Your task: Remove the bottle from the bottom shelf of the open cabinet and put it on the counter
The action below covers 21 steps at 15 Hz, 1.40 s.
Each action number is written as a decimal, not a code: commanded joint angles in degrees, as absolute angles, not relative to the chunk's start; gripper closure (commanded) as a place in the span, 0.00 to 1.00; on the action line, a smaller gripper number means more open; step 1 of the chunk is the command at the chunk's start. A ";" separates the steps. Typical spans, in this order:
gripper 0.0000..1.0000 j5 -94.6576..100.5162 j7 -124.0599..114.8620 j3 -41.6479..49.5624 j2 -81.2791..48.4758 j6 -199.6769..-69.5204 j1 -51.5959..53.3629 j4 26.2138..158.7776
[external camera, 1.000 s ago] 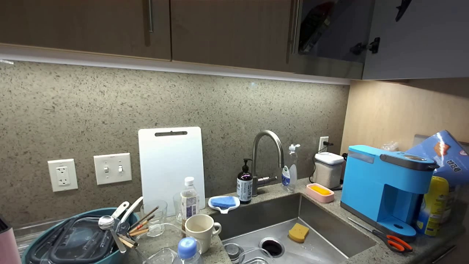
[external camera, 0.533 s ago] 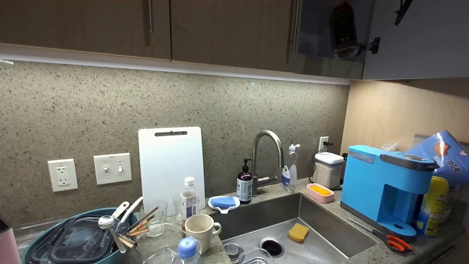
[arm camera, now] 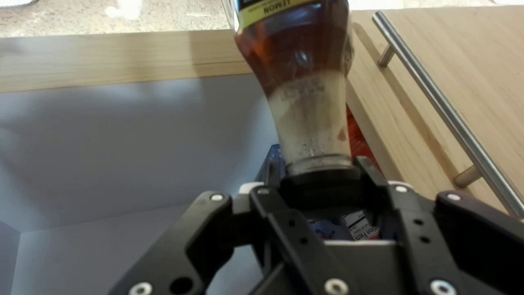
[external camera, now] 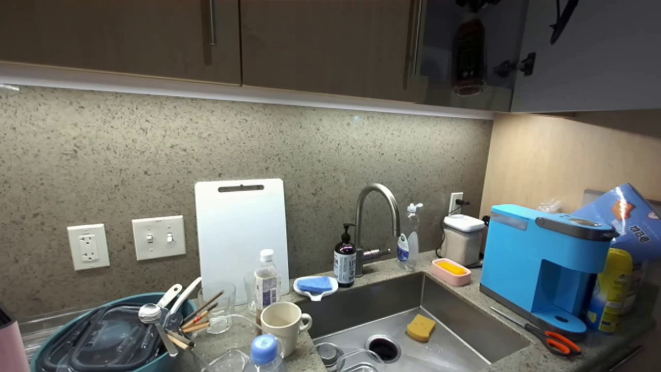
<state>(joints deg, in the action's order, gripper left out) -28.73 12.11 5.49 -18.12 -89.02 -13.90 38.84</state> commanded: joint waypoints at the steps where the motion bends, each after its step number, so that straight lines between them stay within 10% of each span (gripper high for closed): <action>1: 0.78 -28.48 14.58 5.54 -16.74 -87.23 -14.24 40.04; 3: 0.78 -27.84 14.36 5.88 -16.99 -87.50 -13.97 39.94; 4: 0.53 -28.53 12.97 5.60 -18.12 -87.15 -13.98 39.06; 8: 0.53 -28.28 12.97 5.67 -18.13 -87.15 -13.99 39.28; 9: 0.78 -28.27 12.97 5.67 -18.13 -87.15 -13.99 39.28; 20: 0.78 -28.04 21.51 7.55 -13.05 -85.89 -16.61 49.85; 21: 0.53 -28.27 20.00 7.35 -16.47 -85.21 -16.36 45.67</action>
<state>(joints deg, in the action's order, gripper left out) -28.27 20.00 7.37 -16.45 -85.21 -16.37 45.71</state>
